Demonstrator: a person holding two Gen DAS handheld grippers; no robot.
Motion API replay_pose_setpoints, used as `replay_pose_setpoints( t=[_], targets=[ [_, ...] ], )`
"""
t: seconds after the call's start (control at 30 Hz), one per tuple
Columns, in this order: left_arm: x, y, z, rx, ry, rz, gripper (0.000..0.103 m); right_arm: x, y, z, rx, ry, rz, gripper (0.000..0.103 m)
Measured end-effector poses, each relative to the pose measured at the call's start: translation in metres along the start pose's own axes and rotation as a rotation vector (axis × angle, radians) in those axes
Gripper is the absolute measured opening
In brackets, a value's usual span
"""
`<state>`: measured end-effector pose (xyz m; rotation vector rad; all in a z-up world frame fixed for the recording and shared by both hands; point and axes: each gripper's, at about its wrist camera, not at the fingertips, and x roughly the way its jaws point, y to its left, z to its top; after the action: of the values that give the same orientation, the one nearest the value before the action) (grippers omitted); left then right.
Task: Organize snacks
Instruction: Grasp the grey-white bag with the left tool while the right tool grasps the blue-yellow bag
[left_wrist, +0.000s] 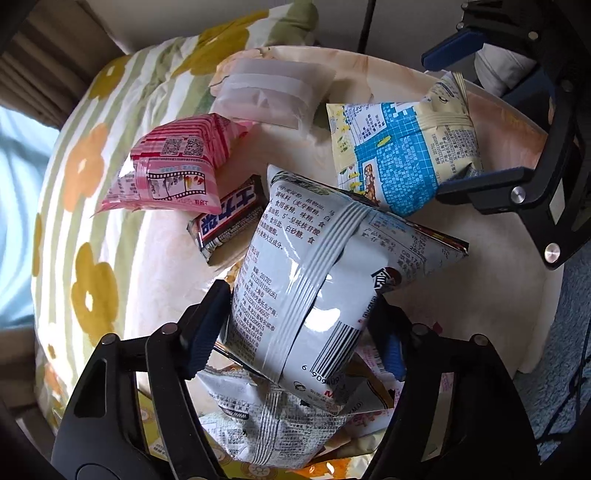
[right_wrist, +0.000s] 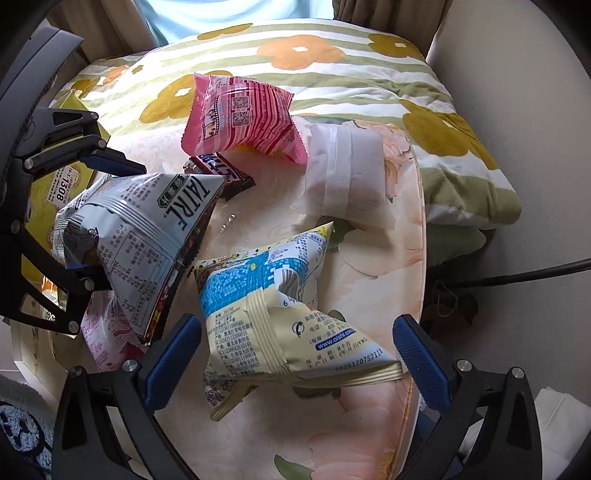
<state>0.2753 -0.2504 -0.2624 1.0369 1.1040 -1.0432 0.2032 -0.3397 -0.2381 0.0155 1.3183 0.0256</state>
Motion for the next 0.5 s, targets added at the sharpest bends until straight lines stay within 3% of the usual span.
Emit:
replay_pose_setpoints(
  t=[0.5],
  targets=[
    [-0.034,0.010,-0.019,-0.131,-0.052,0.032,0.063,0.008,0.006,0.002,-0.038,-0.002,0.019,0.103]
  ],
)
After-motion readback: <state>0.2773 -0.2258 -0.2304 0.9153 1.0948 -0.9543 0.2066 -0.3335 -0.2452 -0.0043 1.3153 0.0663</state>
